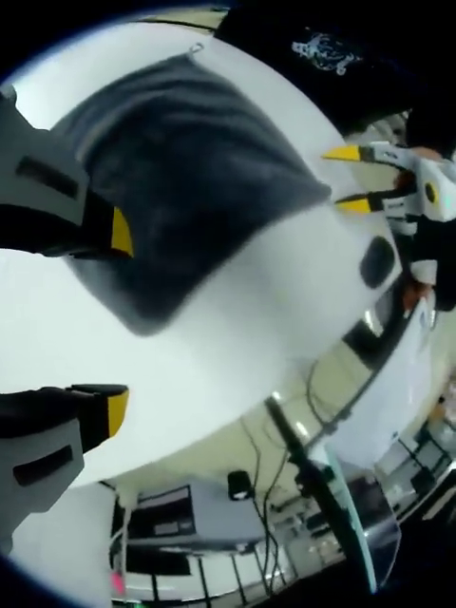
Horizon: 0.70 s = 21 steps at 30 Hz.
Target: Open the folded towel by lifting each exposed corner and separating the folded layers until the towel lies flat within the target outline without major curled edges
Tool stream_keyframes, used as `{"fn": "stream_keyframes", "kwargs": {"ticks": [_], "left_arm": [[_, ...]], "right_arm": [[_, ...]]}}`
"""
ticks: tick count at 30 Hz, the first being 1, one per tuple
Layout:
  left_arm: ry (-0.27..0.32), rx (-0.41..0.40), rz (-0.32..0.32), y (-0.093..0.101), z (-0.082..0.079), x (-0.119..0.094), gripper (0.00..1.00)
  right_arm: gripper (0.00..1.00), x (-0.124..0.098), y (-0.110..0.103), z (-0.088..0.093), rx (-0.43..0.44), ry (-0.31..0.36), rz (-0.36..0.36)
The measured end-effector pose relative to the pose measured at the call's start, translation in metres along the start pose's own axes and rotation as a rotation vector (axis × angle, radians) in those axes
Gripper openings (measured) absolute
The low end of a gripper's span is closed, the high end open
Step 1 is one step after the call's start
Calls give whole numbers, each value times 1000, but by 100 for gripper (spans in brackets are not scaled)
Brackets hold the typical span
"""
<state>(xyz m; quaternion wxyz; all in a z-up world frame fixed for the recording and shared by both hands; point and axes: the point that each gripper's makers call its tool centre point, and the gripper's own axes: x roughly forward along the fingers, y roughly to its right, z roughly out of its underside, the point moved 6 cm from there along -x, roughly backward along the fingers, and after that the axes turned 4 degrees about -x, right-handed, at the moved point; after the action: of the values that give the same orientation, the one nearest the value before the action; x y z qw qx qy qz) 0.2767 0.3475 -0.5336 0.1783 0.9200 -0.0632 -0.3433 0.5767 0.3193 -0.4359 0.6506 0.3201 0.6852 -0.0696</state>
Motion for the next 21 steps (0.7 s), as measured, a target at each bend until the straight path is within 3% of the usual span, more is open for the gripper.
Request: {"fn": "stream_keyframes", "kwargs": {"ticks": [5, 17, 21], "left_arm": [[-6, 1, 7, 1, 2, 2, 34], [15, -6, -5, -2, 4, 5, 25], [21, -2, -8, -2, 3, 5, 23]], "right_arm": [[58, 10, -4, -1, -17, -14, 12], [46, 21, -4, -6, -24, -4, 9], [46, 23, 0, -7, -19, -1, 4]]}}
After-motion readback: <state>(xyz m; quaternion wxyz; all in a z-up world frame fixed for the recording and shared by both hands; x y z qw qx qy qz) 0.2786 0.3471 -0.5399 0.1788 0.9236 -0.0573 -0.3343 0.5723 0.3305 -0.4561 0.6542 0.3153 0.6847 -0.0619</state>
